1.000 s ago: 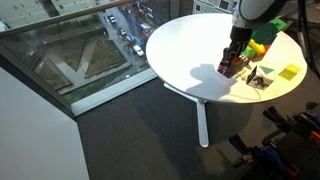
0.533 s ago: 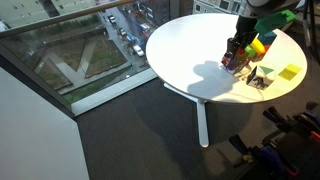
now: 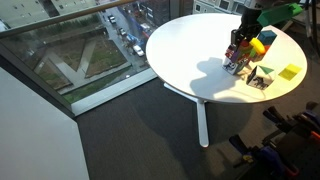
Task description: Place the multicolor block on the black and white block
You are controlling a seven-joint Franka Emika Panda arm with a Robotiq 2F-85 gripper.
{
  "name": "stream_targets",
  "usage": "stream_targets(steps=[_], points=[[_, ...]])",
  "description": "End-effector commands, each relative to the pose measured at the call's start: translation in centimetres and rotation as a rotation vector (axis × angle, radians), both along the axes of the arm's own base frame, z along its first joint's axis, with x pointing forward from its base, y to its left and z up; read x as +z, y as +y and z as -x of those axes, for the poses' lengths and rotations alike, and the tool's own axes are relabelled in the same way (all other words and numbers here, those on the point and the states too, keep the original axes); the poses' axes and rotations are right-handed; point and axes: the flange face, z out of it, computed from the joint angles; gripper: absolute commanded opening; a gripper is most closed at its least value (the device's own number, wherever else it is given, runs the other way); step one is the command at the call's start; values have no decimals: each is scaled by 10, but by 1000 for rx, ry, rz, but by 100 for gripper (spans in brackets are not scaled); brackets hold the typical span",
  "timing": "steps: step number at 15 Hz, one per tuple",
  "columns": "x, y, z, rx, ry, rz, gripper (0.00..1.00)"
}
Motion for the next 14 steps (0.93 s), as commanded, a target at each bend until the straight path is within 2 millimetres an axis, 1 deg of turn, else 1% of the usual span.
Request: stream_targets(steps=[1,7,14], points=[[6,-14,-7,-33,7,11,25],[2,-29,-15,-45,22,15,25],[-5,-39,-23,-45,60,9,25]])
